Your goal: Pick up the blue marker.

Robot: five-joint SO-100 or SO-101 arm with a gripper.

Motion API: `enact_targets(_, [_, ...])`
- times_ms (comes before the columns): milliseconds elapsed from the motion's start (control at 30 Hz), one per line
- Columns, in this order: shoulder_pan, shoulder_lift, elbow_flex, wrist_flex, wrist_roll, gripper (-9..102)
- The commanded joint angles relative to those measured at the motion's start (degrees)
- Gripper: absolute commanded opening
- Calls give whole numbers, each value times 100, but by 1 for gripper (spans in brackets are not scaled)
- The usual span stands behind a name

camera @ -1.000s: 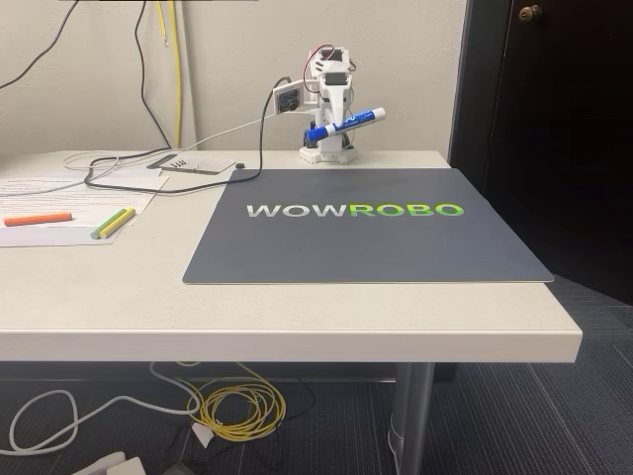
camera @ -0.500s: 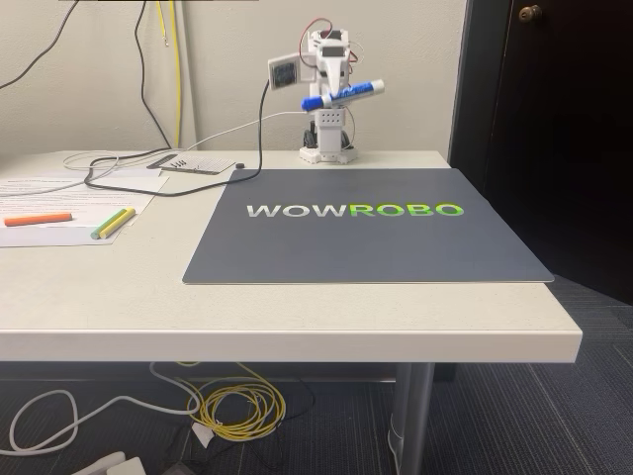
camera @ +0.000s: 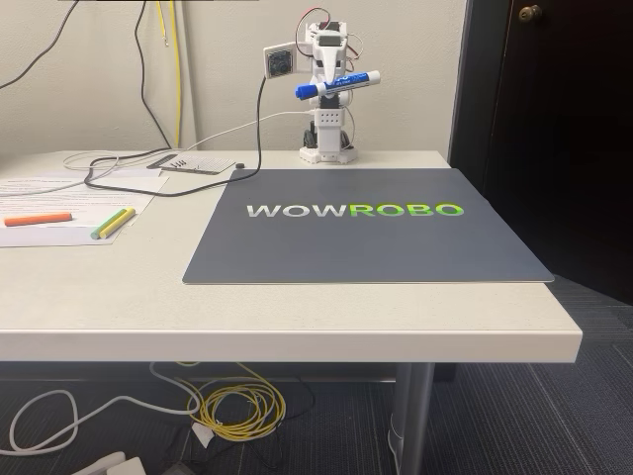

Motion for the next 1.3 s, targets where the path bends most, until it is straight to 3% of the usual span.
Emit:
enact_targets(0, [0,158,-299,-44,-62,0])
enact_targets(1267, [-44,176,-299,9,-343,0])
